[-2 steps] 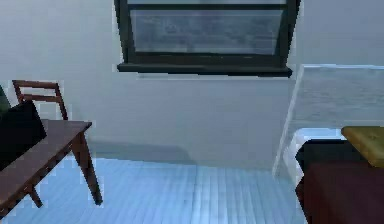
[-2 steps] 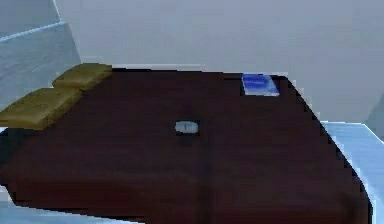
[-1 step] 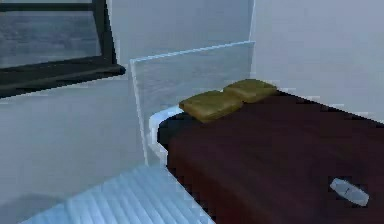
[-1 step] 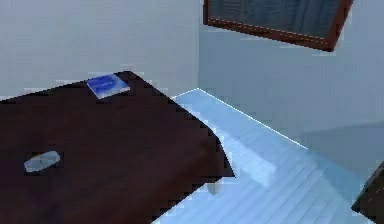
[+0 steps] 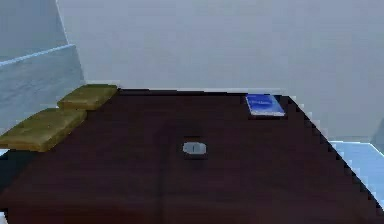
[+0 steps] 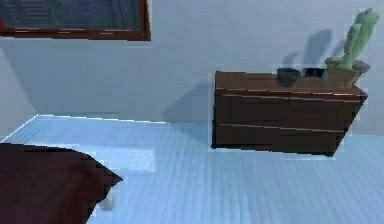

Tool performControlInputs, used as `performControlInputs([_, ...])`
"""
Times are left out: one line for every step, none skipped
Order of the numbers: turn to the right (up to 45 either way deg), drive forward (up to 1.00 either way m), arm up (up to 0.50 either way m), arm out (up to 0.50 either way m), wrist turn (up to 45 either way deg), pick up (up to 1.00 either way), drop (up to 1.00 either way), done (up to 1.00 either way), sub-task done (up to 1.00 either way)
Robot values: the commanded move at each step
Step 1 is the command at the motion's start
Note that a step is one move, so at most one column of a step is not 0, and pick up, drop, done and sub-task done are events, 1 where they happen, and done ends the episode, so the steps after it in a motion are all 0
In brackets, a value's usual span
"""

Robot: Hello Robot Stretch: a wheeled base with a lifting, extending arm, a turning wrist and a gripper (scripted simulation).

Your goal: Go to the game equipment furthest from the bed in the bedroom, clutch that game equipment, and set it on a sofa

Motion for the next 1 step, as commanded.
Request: performControlInputs([45.0, 0.0, 0.0, 0.0, 0.0, 0.0, 0.0, 0.0, 0.0])
